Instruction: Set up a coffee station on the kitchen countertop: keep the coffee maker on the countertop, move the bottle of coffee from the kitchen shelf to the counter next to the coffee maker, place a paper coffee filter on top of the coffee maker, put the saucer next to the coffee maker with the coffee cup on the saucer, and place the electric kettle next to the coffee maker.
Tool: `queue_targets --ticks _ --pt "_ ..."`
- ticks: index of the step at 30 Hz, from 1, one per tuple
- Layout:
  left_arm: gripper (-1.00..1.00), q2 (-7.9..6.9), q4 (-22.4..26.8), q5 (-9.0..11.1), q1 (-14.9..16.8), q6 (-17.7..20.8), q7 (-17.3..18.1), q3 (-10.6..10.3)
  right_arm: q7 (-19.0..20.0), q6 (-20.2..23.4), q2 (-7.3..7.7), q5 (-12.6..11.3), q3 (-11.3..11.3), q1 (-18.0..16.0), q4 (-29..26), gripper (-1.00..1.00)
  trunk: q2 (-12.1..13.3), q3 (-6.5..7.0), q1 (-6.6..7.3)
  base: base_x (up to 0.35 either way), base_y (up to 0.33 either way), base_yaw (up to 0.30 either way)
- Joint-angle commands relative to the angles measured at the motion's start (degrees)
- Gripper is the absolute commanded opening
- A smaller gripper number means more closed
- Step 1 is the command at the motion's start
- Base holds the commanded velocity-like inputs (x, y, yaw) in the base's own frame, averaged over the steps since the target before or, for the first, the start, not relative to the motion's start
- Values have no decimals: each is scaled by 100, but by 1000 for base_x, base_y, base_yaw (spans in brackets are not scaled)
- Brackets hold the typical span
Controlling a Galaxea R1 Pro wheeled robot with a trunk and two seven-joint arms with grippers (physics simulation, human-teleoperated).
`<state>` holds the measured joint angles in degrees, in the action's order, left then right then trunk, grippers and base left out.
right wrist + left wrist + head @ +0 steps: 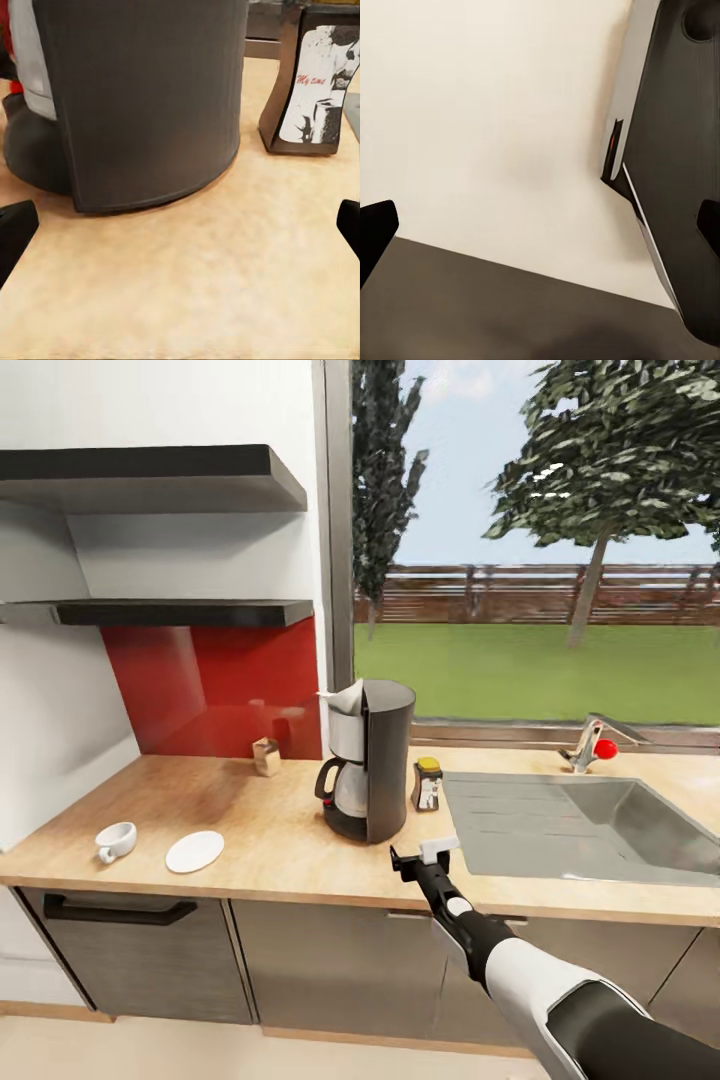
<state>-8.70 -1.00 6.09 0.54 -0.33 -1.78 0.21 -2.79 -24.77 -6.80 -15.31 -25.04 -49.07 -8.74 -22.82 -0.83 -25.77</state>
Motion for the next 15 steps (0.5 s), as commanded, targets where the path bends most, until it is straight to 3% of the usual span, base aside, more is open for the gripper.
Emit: queue_targets --ticks 1,8,10,15 --pt "100 0 -9 59 8 -7 0 -3 -29 -19 0 -34 -46 -6 -13 100 -10 -9 -1 -195 172 0" --pt "100 -36 327 18 23 -17 5 -31 -32 76 -2 -41 -48 -6 -328 100 -10 -9 -1 -148 144 0" --pt "100 -42 489 10 23 -19 9 -36 -30 350 -36 -42 -52 -6 -421 100 -10 -9 -1 -140 138 0" --pt "100 -44 582 -1 22 -30 14 -35 -21 1733 -273 -42 -52 -6 -1173 100 -10 -9 -1 -123 120 0"
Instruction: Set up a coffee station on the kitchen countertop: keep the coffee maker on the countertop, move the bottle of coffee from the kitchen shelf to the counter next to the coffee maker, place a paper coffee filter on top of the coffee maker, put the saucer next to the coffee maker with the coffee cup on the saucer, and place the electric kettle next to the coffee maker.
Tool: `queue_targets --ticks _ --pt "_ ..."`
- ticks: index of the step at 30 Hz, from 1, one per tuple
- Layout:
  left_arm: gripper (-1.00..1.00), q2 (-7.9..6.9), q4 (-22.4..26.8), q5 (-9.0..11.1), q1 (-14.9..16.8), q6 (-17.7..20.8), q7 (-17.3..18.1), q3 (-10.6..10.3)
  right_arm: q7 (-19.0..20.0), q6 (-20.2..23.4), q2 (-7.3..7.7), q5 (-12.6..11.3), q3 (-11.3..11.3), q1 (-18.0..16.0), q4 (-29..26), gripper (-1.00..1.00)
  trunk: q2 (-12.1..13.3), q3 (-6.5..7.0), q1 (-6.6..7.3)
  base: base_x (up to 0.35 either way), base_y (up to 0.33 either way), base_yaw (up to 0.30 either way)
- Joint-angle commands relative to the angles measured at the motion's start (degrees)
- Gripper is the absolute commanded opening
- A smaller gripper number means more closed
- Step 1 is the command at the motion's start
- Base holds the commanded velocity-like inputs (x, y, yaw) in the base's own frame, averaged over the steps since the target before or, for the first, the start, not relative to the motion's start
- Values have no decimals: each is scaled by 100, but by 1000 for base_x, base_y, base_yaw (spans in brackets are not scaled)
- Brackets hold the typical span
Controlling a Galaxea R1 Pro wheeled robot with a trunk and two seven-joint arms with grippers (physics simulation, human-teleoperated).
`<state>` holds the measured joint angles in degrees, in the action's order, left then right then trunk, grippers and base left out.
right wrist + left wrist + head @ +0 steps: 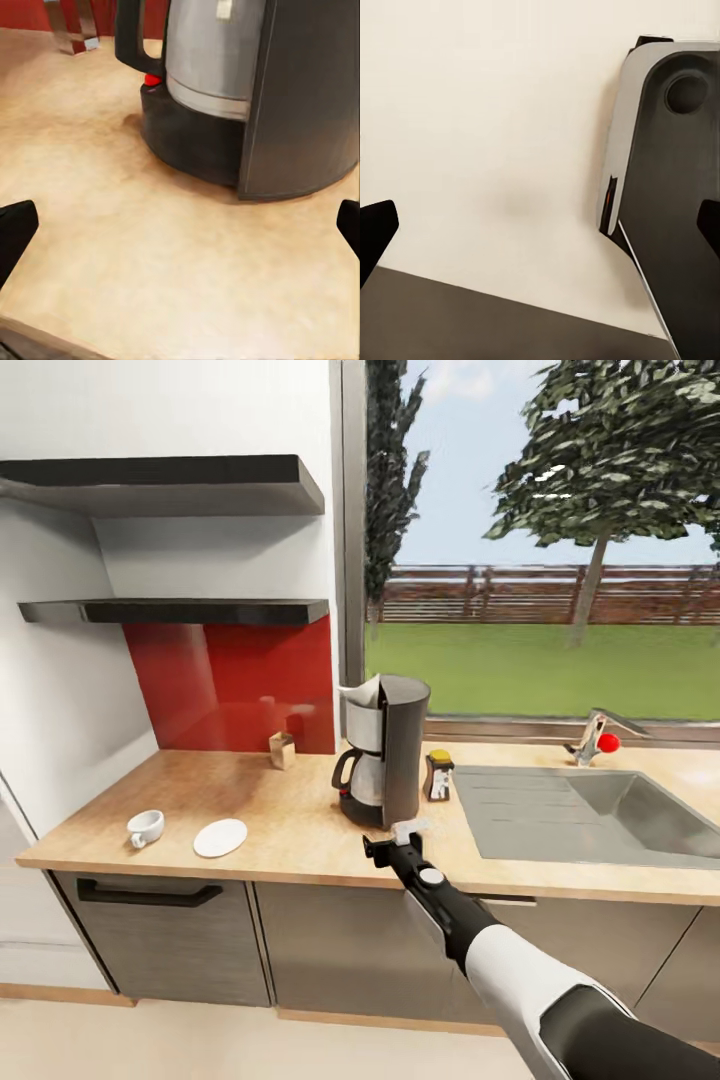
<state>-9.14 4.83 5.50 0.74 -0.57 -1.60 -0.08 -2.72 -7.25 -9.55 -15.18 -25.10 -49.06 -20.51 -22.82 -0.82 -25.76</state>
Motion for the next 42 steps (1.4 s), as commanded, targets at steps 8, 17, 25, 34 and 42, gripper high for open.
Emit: queue_targets --ticks 8,17,25,34,42 --pt "100 -5 5 56 5 -14 5 -15 376 2928 -45 -305 -56 -7 -1449 100 -10 -9 -2 -50 48 0" --pt "100 -41 13 53 5 -13 4 -13 1360 4879 -45 -1680 -62 -7 -3355 100 -10 -9 -2 -1 1 0" --pt "100 -163 19 63 5 -14 -3 11 1386 4941 -45 -2342 -61 -7 -3463 100 -10 -9 -2 0 0 0" --pt "100 -121 305 64 12 -11 -7 17 1377 4959 -45 -2399 -65 -1 -4096 100 -10 -9 -2 0 0 0" --pt "100 -95 366 98 14 -5 -7 22 1379 4961 92 -2416 -61 -3 -4282 100 -10 -9 -2 -78 178 0"
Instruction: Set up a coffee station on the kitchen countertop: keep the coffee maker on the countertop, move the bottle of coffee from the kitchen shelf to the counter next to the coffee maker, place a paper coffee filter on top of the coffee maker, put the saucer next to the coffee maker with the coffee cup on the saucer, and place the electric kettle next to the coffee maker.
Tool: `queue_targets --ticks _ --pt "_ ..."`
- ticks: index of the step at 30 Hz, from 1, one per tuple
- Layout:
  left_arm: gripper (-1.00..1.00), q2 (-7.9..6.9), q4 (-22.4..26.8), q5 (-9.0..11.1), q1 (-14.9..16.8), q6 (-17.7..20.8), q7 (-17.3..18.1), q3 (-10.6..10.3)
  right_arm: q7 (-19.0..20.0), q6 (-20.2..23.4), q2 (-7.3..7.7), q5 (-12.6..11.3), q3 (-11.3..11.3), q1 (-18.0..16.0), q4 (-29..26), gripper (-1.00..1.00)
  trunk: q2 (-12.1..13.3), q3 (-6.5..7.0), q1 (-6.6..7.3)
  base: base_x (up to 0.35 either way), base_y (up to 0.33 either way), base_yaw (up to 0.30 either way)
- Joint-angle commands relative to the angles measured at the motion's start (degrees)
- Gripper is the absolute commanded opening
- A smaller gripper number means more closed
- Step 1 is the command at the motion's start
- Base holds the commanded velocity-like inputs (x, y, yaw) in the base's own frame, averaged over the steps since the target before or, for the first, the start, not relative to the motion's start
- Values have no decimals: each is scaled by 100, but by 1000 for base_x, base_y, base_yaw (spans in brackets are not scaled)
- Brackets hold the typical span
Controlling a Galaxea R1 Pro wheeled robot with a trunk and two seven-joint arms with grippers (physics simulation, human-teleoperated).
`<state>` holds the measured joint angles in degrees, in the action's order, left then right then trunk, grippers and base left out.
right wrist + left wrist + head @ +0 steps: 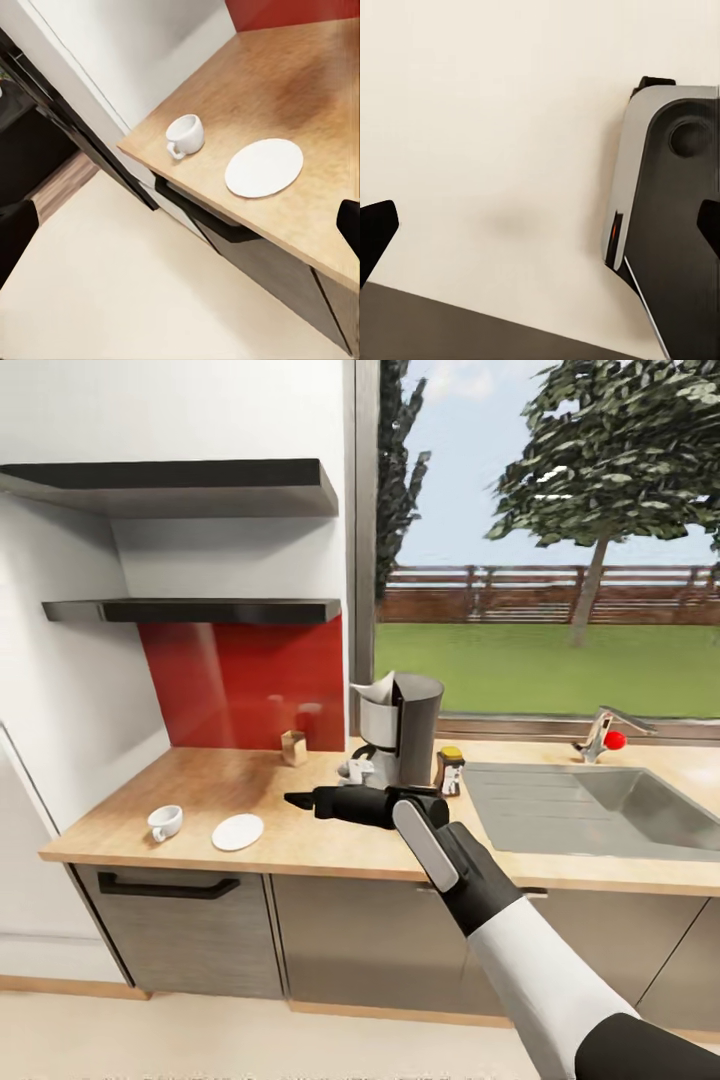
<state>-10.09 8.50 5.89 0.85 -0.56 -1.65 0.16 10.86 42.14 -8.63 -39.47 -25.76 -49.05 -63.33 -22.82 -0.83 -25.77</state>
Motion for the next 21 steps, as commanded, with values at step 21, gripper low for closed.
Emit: queue_targets --ticks 21 --pt "100 32 256 97 3 -11 -2 8 30 24 55 10 -8 -2 -108 100 -10 42 -2 -19 298 -96"
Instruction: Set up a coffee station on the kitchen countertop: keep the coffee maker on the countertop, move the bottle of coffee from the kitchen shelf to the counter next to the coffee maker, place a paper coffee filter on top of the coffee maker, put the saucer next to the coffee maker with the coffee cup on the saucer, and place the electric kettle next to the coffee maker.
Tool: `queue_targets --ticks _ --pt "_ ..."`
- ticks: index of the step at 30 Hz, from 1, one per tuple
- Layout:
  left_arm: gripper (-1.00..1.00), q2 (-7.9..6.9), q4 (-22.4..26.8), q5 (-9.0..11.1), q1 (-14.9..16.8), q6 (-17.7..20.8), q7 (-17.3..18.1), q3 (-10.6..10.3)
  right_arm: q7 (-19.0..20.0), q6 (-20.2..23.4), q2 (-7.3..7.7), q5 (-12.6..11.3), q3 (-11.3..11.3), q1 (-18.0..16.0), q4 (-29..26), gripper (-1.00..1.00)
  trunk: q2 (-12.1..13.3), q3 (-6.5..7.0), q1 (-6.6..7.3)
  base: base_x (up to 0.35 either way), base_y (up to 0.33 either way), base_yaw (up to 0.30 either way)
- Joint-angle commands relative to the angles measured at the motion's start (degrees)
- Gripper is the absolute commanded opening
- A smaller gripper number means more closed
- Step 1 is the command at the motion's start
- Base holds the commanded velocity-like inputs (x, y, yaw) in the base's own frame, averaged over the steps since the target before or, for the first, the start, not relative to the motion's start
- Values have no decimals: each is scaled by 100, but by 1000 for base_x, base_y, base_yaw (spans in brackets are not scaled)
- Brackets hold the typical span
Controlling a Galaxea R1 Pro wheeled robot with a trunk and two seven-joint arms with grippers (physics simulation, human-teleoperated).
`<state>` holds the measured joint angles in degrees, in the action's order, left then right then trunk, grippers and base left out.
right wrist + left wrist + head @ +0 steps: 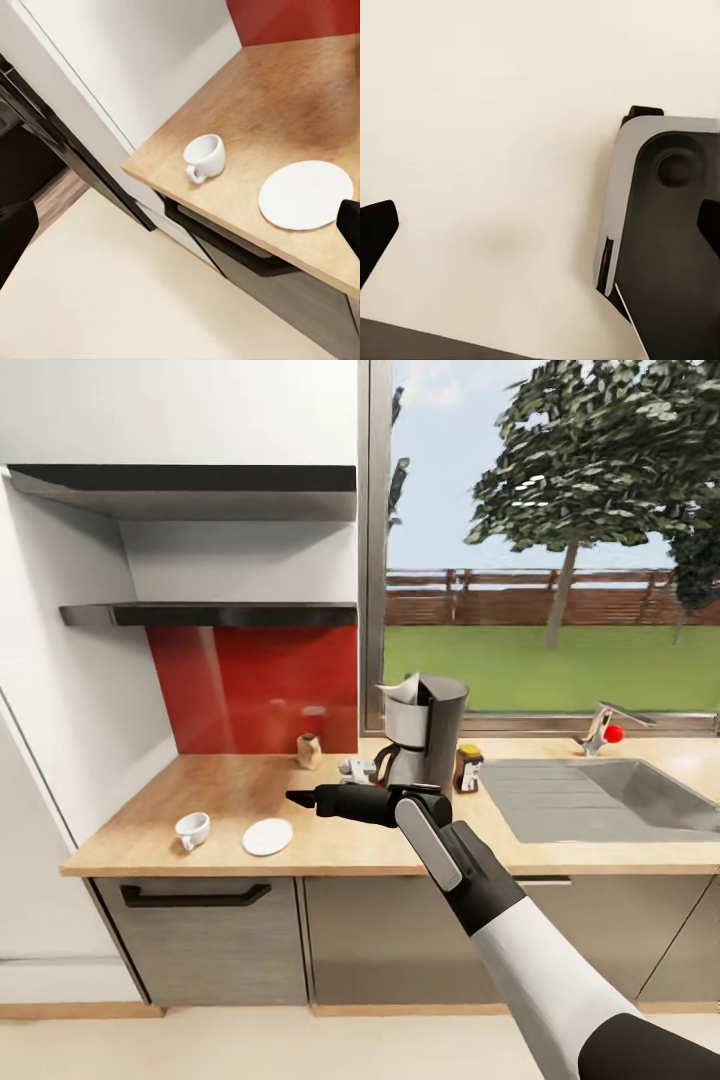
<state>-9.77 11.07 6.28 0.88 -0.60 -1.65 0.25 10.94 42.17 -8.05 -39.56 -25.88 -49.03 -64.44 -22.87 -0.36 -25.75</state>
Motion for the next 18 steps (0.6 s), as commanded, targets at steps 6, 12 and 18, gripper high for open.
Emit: queue_targets --ticks 6,12,18 --pt "100 2 0 58 0 -9 -2 0 22 23 -3 18 4 -3 2 100 -5 26 -4 146 312 -214" --pt "100 8 3 45 0 -4 -2 -8 22 21 -3 18 9 -2 2 100 -5 56 -4 211 286 -215" --pt "100 -24 484 -10 0 7 73 -52 22 27 2 23 17 -3 2 100 -5 86 -4 143 138 -215"
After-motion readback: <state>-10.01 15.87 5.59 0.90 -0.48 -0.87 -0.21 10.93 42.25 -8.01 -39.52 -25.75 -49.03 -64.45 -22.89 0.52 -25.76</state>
